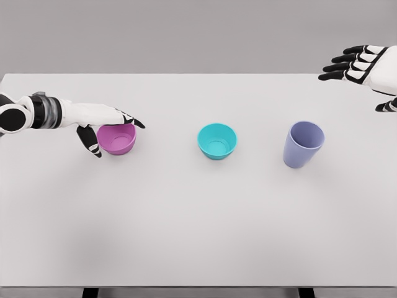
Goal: Stacking bowl and cup with both arms
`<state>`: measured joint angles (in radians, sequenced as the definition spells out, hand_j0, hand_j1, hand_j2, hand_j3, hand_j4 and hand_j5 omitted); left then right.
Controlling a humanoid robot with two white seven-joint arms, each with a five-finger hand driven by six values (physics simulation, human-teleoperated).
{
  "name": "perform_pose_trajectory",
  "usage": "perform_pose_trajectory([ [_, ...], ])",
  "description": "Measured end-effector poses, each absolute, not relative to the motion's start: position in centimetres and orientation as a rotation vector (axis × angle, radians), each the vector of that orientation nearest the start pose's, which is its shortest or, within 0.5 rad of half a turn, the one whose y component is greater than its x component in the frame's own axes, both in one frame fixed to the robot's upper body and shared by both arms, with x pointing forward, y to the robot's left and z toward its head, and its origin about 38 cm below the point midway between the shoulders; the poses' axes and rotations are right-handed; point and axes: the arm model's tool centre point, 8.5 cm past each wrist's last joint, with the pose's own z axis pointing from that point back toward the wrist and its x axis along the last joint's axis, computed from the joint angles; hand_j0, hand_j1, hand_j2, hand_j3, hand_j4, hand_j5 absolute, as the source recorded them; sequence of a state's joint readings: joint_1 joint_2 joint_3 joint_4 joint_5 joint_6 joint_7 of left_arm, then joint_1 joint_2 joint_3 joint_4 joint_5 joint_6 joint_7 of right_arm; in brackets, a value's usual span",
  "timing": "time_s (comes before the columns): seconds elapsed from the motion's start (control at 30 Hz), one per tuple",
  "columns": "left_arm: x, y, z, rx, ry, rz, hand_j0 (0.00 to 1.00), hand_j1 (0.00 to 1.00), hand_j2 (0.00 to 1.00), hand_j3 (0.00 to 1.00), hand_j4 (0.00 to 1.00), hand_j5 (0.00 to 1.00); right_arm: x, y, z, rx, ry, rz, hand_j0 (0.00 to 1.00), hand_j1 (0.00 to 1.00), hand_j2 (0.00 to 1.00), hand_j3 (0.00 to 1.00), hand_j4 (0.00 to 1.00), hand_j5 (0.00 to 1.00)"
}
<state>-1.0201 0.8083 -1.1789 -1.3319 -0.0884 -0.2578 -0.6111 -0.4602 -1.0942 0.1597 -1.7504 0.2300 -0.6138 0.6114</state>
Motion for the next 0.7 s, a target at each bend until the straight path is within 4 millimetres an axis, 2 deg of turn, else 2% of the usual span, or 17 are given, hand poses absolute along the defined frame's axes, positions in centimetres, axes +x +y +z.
perform_pose_trajectory([
  [0.7,47.87,27.07,19.14,0.218,-1.038,-1.994,1.00,1.00,1.00,1.00,1.00,1.00,37.01,-36.55,35.72,0.963,2.012,-2.813,1.00,1.00,1.00,1.00,1.00,1.00],
])
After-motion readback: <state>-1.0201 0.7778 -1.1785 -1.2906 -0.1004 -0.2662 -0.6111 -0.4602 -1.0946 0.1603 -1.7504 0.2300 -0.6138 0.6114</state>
